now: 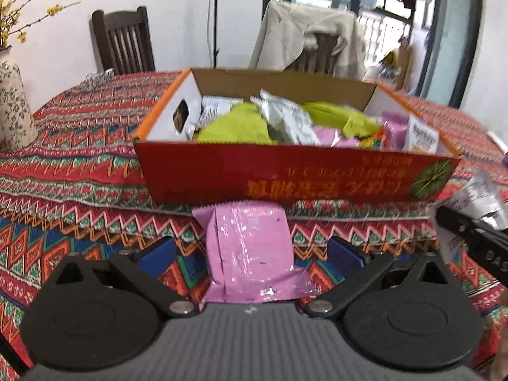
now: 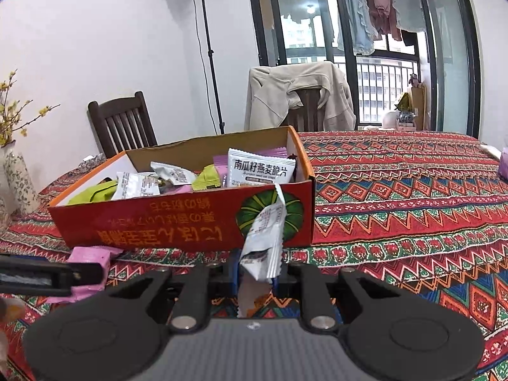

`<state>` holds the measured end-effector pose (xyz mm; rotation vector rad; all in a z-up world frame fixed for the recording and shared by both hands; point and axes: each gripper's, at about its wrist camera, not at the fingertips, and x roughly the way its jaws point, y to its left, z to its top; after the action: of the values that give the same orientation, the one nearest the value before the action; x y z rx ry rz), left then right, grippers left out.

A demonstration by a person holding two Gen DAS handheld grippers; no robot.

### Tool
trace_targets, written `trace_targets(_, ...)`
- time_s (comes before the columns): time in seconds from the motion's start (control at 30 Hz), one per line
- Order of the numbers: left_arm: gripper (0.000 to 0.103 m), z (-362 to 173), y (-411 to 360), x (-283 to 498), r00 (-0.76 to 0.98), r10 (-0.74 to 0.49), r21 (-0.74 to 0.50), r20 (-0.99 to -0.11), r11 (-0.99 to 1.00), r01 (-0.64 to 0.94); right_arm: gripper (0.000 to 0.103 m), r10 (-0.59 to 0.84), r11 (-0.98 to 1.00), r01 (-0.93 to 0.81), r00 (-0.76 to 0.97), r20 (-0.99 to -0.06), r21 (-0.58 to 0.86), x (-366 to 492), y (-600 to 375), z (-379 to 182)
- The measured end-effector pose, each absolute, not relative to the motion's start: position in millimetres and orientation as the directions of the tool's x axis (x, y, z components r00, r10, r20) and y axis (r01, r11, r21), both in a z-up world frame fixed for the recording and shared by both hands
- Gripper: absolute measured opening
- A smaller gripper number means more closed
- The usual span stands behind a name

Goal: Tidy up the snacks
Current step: 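Grasp a white packet with the right gripper while the left gripper grasps the pink packet, then carry both packets over the box and open both grippers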

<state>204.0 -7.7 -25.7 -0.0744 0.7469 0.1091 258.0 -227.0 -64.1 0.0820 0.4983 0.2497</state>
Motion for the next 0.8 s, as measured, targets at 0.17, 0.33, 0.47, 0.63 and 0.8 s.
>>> trace_targets(0.17,0.103,-36.1,-9.2,214.6,0.688,0.135,-0.01,-0.713,0.979,-0.202,0.018,0.258,0.966,-0.22,0.85,-0.459,0.135,256.2,-226.0,-63.8)
trace_targets(0.33,0.089,-38.9,-8.6,217.6,0.684,0.167,-0.008,-0.71,0.969,-0.246,0.018,0.258,0.966,-0.22,0.85,-0.46,0.134,256.1,-226.4,-63.7)
trace_targets(0.47,0.063,-34.7,-12.8,212.6,0.708,0.154,-0.003,-0.689,0.976,-0.216,0.018,0.26,0.966,-0.224,0.851,-0.457,0.133,254.3,-226.3,-63.2)
trace_targets(0.63,0.063,-32.7,-14.2,202.5,0.731,0.129,-0.022,-0.67,0.981,-0.194,0.018,0.259,0.966,-0.228,0.856,-0.447,0.124,252.3,-224.3,-62.5)
trace_targets(0.8,0.063,-17.3,-13.9,185.5,0.777,0.101,-0.037,-0.621,0.987,-0.157,0.018,0.259,0.966,-0.236,0.865,-0.43,0.107,248.3,-223.1,-57.7)
